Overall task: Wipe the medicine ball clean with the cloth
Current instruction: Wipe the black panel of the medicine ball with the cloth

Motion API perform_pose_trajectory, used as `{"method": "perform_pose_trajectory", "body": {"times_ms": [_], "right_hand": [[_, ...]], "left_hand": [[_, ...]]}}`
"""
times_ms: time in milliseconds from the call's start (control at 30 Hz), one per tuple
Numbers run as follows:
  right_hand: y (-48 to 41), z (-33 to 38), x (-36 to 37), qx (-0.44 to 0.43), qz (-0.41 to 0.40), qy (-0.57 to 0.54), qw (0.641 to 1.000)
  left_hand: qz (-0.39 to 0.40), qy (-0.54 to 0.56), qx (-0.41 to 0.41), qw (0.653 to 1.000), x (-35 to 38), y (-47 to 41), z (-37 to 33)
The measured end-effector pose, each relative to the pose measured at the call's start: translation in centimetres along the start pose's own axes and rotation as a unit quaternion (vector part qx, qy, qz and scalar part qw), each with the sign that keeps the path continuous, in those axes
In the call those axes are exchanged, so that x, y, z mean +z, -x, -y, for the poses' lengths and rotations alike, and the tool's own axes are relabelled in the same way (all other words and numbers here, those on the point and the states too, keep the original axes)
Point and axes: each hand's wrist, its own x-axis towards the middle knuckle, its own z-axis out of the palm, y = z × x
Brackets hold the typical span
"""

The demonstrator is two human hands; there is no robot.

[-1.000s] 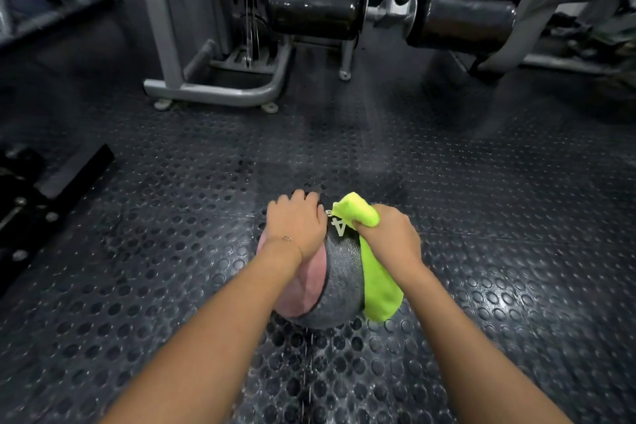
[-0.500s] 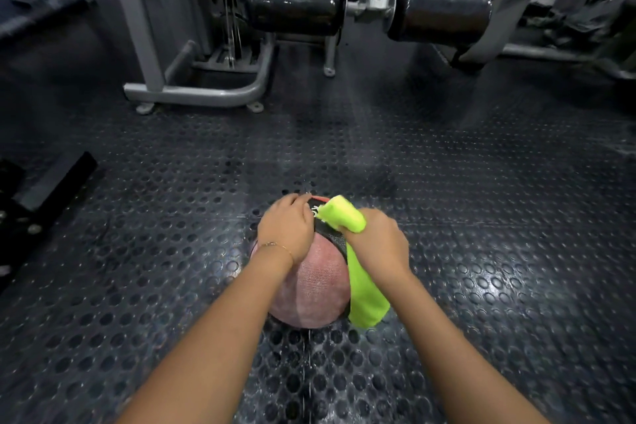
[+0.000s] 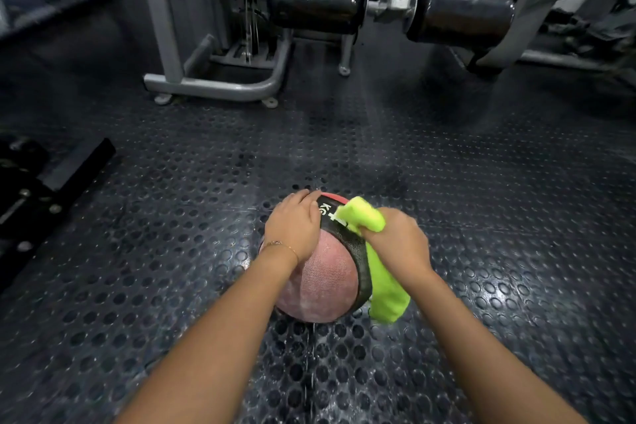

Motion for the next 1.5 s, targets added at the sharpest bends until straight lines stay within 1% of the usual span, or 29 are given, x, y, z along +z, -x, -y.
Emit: {"method": "perform_pose_trajectory", "body": {"times_ms": [67, 167, 200, 300, 367, 467, 500, 633, 700, 767, 800, 833, 933, 967, 1000, 1067, 1133, 1200, 1300, 1367, 1433, 1500], "right_hand": [[-0.1, -0.1, 0.2, 0.023, -0.022, -0.003, 0.999], [1.4, 0.5, 1.1, -0.042, -0.003, 0.019, 0.999], [1.6, 0.6, 1.0, -0.05, 0.004, 0.02, 0.999], [0.2, 0.0, 0.4, 0.01, -0.015, -0.009, 1.0], [0.0, 0.2, 0.5, 0.023, -0.027, -0.011, 0.999], [1.2, 1.0, 1.3, -0.04, -0.005, 0.008, 0.999], [1.3, 1.2, 1.1, -0.047, 0.0, 0.012, 0.999], [-0.7, 1.3, 0.4, 0.014, -0.027, -0.007, 1.0], [0.3, 1.6, 0.8, -0.019, -0.02, 0.003, 1.0], [2.0, 1.7, 1.2, -0.068, 0.012, 0.014, 0.998], [2.4, 1.5, 0.9, -0.069, 0.023, 0.008, 0.997], [2.1, 1.1, 0.6, -0.051, 0.023, -0.003, 0.998], [0.3, -0.2, -0.2, 0.033, -0.012, -0.029, 0.999], [0.3, -0.3, -0.2, 0.04, -0.015, -0.026, 0.999], [0.6, -0.2, -0.1, 0.029, -0.013, -0.019, 0.999], [1.7, 0.3, 0.4, -0.02, 0.013, -0.01, 1.0], [2.3, 0.4, 0.3, -0.047, 0.031, -0.007, 0.998], [1.6, -0.1, -0.2, -0.018, 0.023, -0.022, 0.999], [0.8, -0.7, -0.3, 0.039, -0.003, -0.063, 0.997], [1.6, -0.6, 0.3, 0.028, 0.004, -0.054, 0.998], [2.7, -0.2, 0.8, -0.007, 0.031, -0.045, 0.999], [2.7, -0.2, 0.6, -0.007, 0.033, -0.047, 0.998]], "left_hand": [[-0.008, -0.003, -0.003, 1.0, 0.2, 0.0, -0.2], [-0.008, -0.002, -0.012, 1.0, 0.1, -0.3, 0.0], [-0.004, 0.0, -0.014, 1.0, 0.0, -0.3, 0.1], [-0.002, -0.005, -0.006, 1.0, 0.3, -0.3, -0.4], [-0.012, -0.01, -0.01, 1.0, 0.4, -0.3, -0.6], [-0.001, -0.011, -0.014, 1.0, 0.0, -0.5, -0.2], [0.005, -0.011, -0.012, 1.0, -0.1, -0.4, -0.1], [-0.01, -0.007, -0.006, 1.0, 0.2, -0.2, -0.3], [-0.007, -0.009, -0.009, 1.0, 0.4, -0.2, -0.2], [0.006, -0.014, -0.007, 1.0, 0.3, -0.4, 0.0], [0.009, -0.009, -0.005, 1.0, 0.3, -0.6, 0.1], [0.008, -0.001, -0.001, 1.0, 0.2, -0.7, 0.0], [0.002, 0.025, 0.021, 0.999, 0.2, -0.6, 0.1], [-0.004, 0.031, 0.019, 0.999, 0.3, -0.4, 0.3], [-0.01, 0.036, 0.012, 0.999, 0.3, -0.2, 0.5], [-0.011, 0.034, -0.01, 0.999, 0.4, -0.6, 0.7], [-0.005, 0.021, -0.04, 0.999, 0.5, -1.1, 0.1], [-0.01, 0.024, -0.061, 0.998, 0.5, -1.1, -0.9], [-0.047, 0.032, -0.064, 0.996, 0.9, -0.7, -1.5], [-0.056, 0.035, -0.074, 0.995, 0.9, -0.8, -1.4], [-0.055, 0.046, -0.081, 0.994, 0.6, -1.2, -1.1], [-0.05, 0.056, -0.068, 0.995, 0.3, -1.4, -0.9]]}}
